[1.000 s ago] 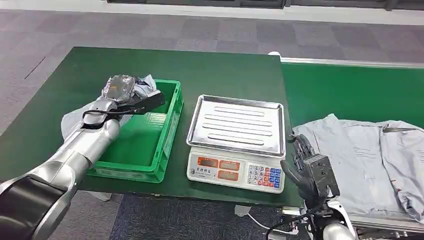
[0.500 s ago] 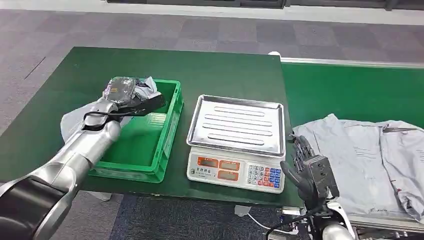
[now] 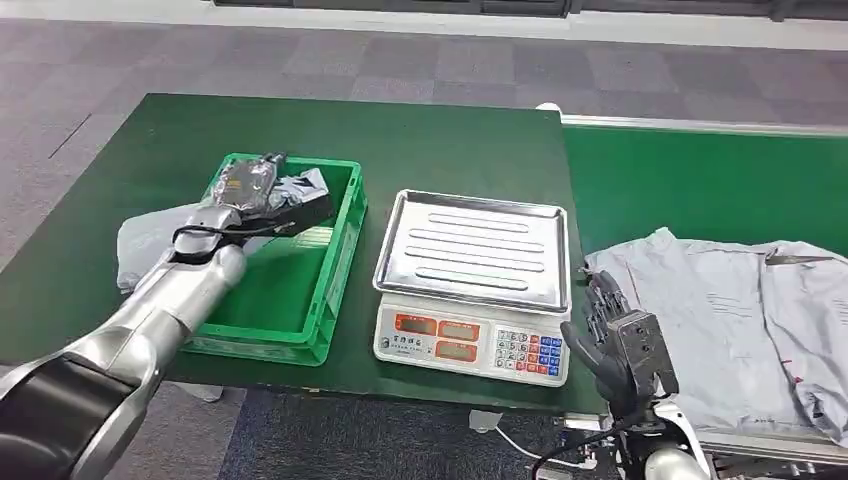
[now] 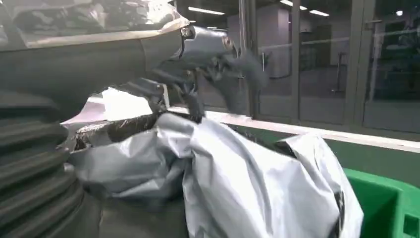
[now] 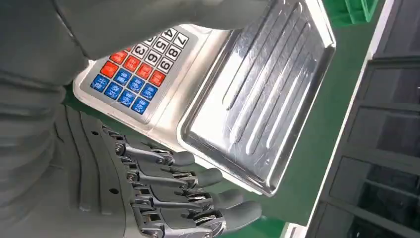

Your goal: Moved the parcel from conveyor to table for the left to box.

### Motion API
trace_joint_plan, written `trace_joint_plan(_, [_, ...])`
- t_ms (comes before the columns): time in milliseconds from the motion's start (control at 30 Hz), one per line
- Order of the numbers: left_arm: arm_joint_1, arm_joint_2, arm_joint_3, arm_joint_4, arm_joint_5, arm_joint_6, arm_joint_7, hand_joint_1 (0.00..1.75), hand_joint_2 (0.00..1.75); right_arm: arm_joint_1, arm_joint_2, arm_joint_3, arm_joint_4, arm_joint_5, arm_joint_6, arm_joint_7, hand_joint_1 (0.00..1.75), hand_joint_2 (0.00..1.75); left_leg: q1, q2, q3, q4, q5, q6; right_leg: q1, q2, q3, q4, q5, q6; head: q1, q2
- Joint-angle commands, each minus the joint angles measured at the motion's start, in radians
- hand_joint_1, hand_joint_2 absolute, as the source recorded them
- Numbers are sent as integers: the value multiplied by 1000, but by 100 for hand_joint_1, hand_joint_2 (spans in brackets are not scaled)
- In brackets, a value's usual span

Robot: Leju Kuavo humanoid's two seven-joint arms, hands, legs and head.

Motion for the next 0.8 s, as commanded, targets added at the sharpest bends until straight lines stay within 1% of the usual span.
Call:
trace_joint_plan(33, [-24, -32, 70, 54, -8, -21, -3, 0, 175, -25, 29, -51, 30, 3, -1, 3, 0, 175, 1, 0, 2, -2, 0, 0, 1, 0, 3, -3, 0, -1, 0, 0])
trace_joint_plan(167, [-24, -33, 70, 54, -10, -23, -3, 0, 175, -25, 30, -51, 26, 5, -1, 4, 0, 175, 0, 0, 0, 0, 0, 0, 0, 0, 1, -1, 0, 0, 0, 0])
trace_joint_plan(333, [-24, -36, 68, 53, -12, -25, -5, 0, 175, -26, 30, -51, 27, 6, -1, 4, 0, 175, 1, 1, 2, -1, 0, 0, 1, 0, 2, -2, 0, -1, 0, 0])
trace_joint_plan(600, [-43, -61, 59, 54, -33, -36, -6, 0, 175, -16, 27, -62, 23, 7, -1, 5, 0, 175, 1, -1, 0, 0, 0, 0, 1, -1, 1, -1, 0, 0, 0, 0])
trace_joint_plan(800, [-43, -60, 59, 54, -34, -36, -6, 0, 175, -16, 27, -62, 22, 7, -1, 5, 0, 175, 1, 0, 0, 0, 0, 0, 1, -1, 1, -1, 0, -1, 0, 0])
